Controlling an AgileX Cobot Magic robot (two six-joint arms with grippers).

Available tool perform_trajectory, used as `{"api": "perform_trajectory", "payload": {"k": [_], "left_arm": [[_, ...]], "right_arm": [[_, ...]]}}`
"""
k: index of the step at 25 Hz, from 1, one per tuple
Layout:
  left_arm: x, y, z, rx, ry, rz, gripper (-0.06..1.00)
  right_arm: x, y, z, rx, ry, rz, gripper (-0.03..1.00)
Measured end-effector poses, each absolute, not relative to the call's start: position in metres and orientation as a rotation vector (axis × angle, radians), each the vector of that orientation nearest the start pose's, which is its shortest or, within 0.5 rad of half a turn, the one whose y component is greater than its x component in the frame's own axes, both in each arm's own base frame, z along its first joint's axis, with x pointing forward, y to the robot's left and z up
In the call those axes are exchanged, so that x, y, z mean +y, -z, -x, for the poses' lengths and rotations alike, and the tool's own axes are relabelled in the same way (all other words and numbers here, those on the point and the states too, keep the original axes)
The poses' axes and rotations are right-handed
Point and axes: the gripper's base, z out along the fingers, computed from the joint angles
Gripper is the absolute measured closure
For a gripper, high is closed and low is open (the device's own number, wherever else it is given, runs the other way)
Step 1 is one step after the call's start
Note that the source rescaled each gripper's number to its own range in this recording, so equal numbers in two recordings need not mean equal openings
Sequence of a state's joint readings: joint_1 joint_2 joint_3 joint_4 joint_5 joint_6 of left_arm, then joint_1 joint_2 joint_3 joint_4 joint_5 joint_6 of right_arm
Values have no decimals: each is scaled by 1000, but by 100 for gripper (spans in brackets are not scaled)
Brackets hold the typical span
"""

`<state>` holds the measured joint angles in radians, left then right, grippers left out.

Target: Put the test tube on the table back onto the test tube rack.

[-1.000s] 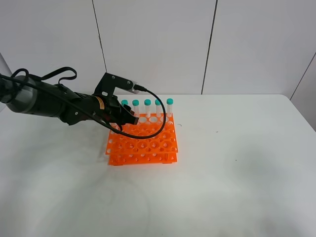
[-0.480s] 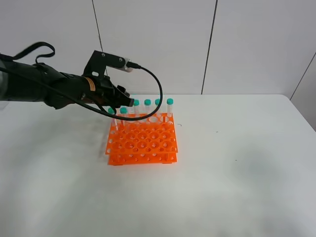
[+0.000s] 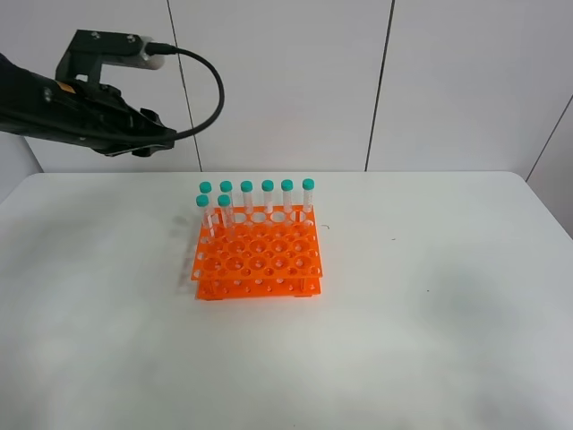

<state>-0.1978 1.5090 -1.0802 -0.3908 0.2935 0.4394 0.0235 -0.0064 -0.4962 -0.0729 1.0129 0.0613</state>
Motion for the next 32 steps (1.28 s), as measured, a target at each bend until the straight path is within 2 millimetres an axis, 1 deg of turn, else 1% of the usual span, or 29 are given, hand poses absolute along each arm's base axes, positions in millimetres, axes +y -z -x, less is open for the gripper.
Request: {"api": "perform_trajectory", "payload": {"k": [5,7,9,12,15,19,24,28,32], "left_arm": [[-55,-294,-321,2227,229,-305,59],[-48,-292,-312,2243,217,-301,59],[-41,-289,-299,2255,194,-302,59],[-38,-290,-274,2249,181,-307,59],[-36,-292,-242,2247,195,-319,59],[-35,-288,-204,2249,211,-334,59],[-33,-277,-166,2243,227,-332,59],[-32,-280,-137,2270,246,-341,59],[-27,-284,-107,2310,205,-355,59]], "right_arm": [[-6,-280,4,1992,32,-39,38],[-6,-280,4,1992,32,-39,38],[-6,-280,4,1992,32,-39,38],[-6,-280,4,1992,32,-39,38],[-6,-280,4,1992,32,-39,38],[-6,-280,4,1992,32,-39,38],[-6,-280,4,1992,32,-39,38],[-6,-280,4,1992,32,-39,38],[-6,-280,4,1992,32,-39,38]]}}
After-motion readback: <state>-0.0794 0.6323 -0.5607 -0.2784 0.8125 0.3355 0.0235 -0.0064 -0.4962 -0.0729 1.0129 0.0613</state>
